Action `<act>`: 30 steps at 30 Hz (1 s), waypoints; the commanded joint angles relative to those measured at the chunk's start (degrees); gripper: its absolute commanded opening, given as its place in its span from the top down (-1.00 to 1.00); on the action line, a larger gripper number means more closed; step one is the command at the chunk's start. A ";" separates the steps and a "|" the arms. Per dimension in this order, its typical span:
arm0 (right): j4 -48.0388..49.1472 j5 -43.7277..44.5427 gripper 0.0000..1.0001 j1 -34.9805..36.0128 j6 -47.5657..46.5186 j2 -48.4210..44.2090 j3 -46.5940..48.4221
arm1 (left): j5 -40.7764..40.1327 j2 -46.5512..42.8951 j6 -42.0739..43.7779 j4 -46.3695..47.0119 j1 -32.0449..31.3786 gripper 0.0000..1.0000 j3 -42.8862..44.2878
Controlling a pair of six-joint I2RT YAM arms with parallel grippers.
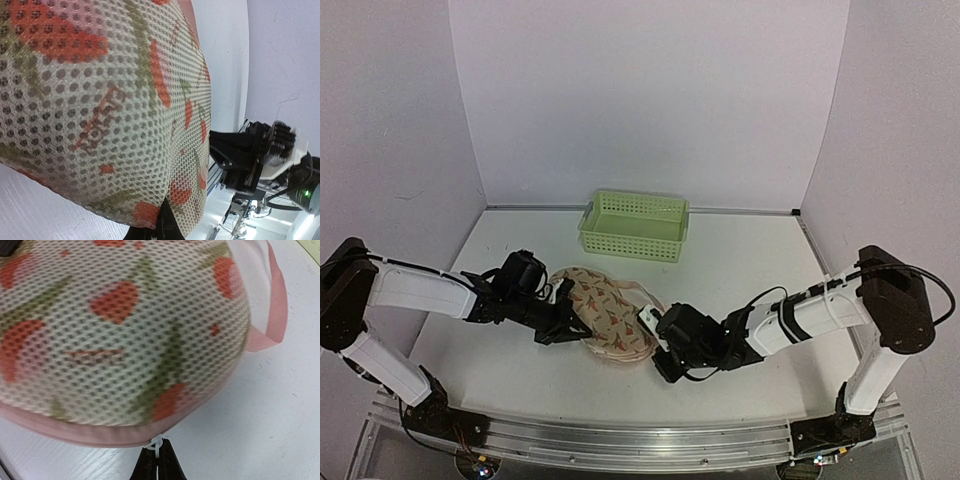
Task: Unzip the laundry bag and remove the bra
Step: Unzip the zipper of the laundry bag, then adjust the laundry bag at the center of the board.
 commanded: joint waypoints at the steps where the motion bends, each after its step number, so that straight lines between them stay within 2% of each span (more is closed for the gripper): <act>1: 0.08 -1.00 1.00 -3.97 -3.70 -3.15 -0.13 | 2.58 -3.67 6.18 -5.48 0.23 1.00 3.84; 9: 0.80 -4.26 1.00 -8.77 -6.28 -2.28 -0.59 | 2.35 -3.43 8.68 -7.66 0.28 1.00 4.02; 14: 0.56 -5.98 1.00 -8.67 -4.38 -7.16 -5.33 | -0.15 -1.78 8.81 -8.16 1.59 1.00 4.98; 22: 2.00 -6.29 1.00 -1.87 0.97 -14.57 -11.86 | 0.41 4.94 11.01 -7.54 3.87 1.00 10.17; 30: 4.89 -7.25 1.00 3.26 4.30 -11.22 -8.81 | 0.03 13.17 14.14 -10.66 5.89 1.00 18.35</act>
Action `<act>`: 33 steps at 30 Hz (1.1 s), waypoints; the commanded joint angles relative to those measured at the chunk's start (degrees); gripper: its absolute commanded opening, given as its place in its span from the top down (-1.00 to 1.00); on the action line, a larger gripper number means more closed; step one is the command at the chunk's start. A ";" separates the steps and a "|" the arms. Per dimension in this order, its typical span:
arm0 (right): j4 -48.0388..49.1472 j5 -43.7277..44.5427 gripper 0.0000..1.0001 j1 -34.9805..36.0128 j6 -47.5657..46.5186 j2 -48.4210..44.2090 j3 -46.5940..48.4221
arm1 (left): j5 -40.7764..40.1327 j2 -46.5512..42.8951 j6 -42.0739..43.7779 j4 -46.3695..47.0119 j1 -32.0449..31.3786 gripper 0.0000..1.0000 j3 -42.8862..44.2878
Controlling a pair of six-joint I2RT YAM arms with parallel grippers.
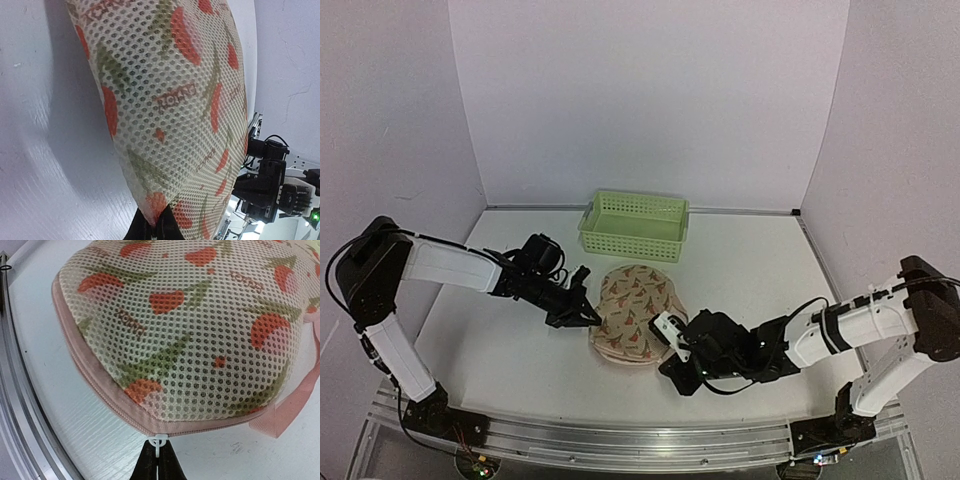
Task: Unzip the laundry bag and remove the bra
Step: Adjust the laundry bag at the center of the board.
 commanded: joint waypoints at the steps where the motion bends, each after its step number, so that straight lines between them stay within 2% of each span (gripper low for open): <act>1: 0.12 -0.17 1.00 1.59 3.07 3.06 3.33 | -4.58 2.81 3.37 -2.82 2.51 0.99 6.35; 4: 0.16 0.48 1.00 1.67 4.25 7.50 7.39 | -7.11 3.29 4.31 -5.41 3.36 0.78 8.49; 8: -0.10 0.75 1.00 1.67 5.20 12.54 13.51 | -12.63 0.54 5.54 -9.97 4.40 0.22 8.43; 11: -0.59 1.04 1.00 1.67 5.54 15.29 17.50 | -14.66 -2.50 5.83 -12.34 5.34 -0.08 6.33; 17: -2.33 0.90 1.00 1.67 5.83 20.50 25.35 | -15.32 -10.88 3.31 -14.15 6.27 -0.31 -0.40; 22: -2.48 -1.04 1.00 1.67 5.52 24.61 30.89 | -12.99 -18.38 -1.92 -12.41 6.27 -0.40 -6.81; 25: -2.48 -1.55 1.00 1.67 4.86 26.37 33.26 | -10.44 -21.65 -6.14 -8.66 6.27 -0.48 -11.78; 29: -2.48 -2.44 1.00 1.67 4.30 28.39 35.37 | -5.35 -23.31 -14.39 1.60 6.27 -0.50 -18.40; 33: -2.48 -2.53 1.00 1.67 4.31 28.75 35.83 | -5.40 -22.64 -19.20 8.39 6.27 -0.53 -21.60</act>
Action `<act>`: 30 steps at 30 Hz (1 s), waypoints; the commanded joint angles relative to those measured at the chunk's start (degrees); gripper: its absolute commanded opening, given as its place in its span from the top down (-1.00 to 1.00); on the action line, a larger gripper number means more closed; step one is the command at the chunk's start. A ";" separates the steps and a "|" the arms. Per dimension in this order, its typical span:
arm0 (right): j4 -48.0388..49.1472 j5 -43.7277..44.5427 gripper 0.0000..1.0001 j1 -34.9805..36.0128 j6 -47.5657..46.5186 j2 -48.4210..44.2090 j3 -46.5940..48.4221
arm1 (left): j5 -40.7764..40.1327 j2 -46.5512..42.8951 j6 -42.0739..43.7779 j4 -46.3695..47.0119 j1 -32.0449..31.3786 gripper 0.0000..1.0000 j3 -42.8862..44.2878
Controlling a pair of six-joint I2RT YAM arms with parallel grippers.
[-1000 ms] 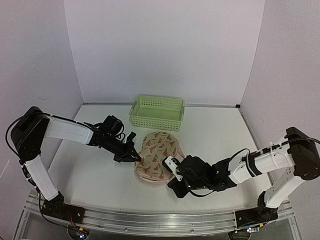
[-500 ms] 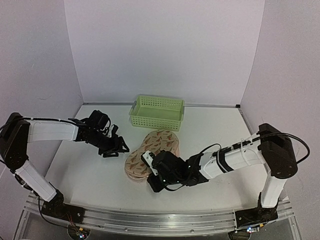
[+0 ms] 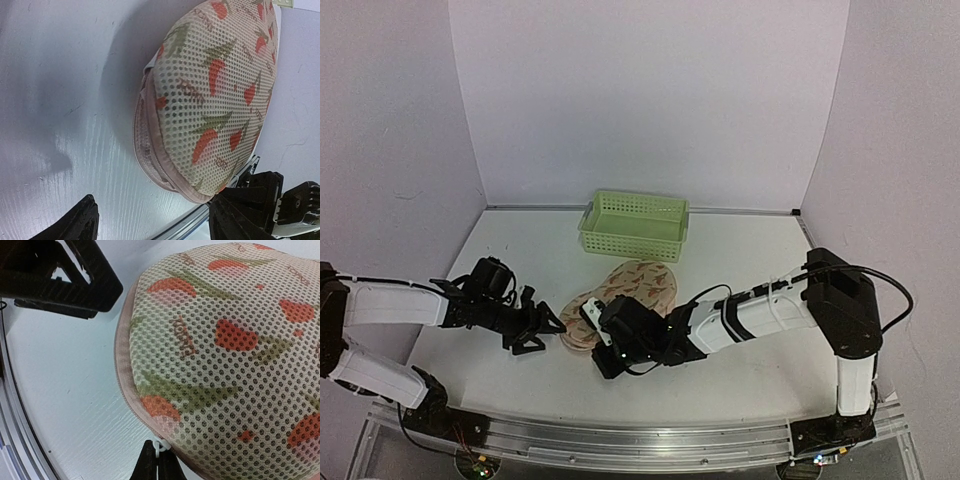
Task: Unzip the laundry bag and remove the bra
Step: Adjust the laundry bag at the center of the board, then hold the laundry bag at the center of the board.
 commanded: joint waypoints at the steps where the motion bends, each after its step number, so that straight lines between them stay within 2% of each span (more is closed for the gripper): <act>1: 1.34 -0.73 1.00 0.23 -0.56 0.22 2.84 | 2.95 0.09 -8.71 13.31 0.22 -0.54 -2.27; 3: 1.34 -0.88 1.00 0.23 -0.47 0.32 2.77 | 3.58 1.76 -10.47 16.65 0.22 -0.54 -2.56; 8: 1.34 -0.94 1.00 0.27 -0.27 0.15 2.23 | 3.51 6.46 -9.73 17.66 0.21 -0.51 0.77; 14: 1.34 -0.64 1.00 0.24 -0.51 -0.19 1.83 | 4.78 11.61 -9.50 19.36 0.13 -0.31 2.89; 17: 1.34 -0.72 1.00 0.23 -0.70 -0.37 1.66 | 4.88 13.19 -9.32 19.88 0.13 -0.12 3.04; 21: 1.34 -0.82 1.00 0.23 -0.71 -0.47 1.48 | 5.66 14.75 -9.32 21.01 0.13 0.26 2.99; 23: 1.34 -0.87 1.00 0.23 -0.71 -0.56 1.40 | 5.72 15.00 -9.19 21.46 0.13 0.48 2.75; 26: 1.34 -0.88 1.00 0.23 -0.73 -0.81 1.28 | 5.81 15.28 -9.10 21.86 0.13 0.94 2.63; 30: 1.34 -0.78 1.00 0.23 -0.71 -1.28 0.57 | 5.98 14.87 -8.68 22.06 0.13 1.00 2.57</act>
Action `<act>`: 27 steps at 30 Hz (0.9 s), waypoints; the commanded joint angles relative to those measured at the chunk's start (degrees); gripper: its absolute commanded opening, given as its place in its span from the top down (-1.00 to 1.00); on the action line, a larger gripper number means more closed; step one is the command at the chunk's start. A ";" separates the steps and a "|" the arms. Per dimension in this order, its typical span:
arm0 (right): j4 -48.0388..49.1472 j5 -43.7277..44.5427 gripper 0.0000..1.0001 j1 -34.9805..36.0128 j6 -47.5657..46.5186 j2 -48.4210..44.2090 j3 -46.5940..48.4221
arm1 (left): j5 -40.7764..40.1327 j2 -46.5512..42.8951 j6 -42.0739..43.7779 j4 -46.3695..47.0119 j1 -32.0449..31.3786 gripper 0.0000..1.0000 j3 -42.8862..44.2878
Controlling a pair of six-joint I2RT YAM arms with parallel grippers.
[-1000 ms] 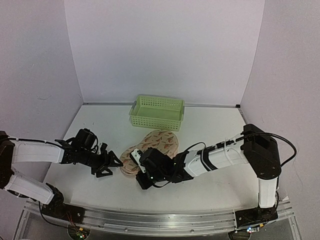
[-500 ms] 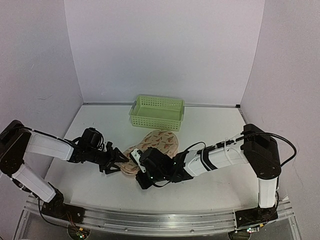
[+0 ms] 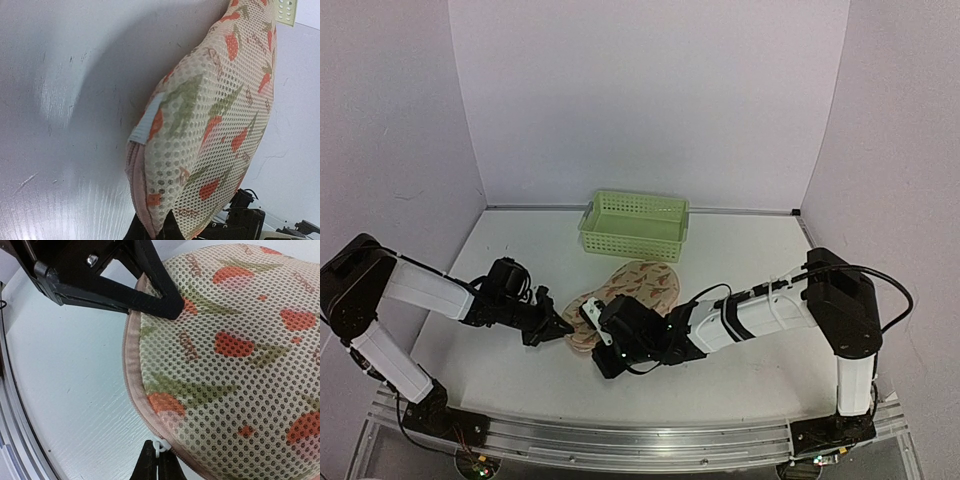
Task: Unzip the laundry bag and remove the bra
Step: Hold the laundry bag at the center of the board, then unzip the zipper of the laundry bag.
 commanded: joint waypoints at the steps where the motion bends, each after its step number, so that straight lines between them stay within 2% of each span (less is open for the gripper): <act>1: 1.83 -0.04 1.00 0.23 -0.58 -1.68 -0.18 | 1.33 -0.49 1.03 3.07 0.15 1.00 1.54; 13: -1.98 7.86 1.00 -0.30 -1.75 -9.09 -12.68 | 5.02 -1.89 4.85 2.27 0.46 1.00 1.62; 21: -2.00 9.82 1.00 -5.19 -4.13 -12.66 -16.82 | 4.54 -3.07 11.99 -6.78 0.45 1.00 4.83; 27: -2.09 8.33 1.00 -9.57 -8.26 -13.94 -17.12 | 4.91 -3.48 14.31 -8.52 0.48 1.00 5.16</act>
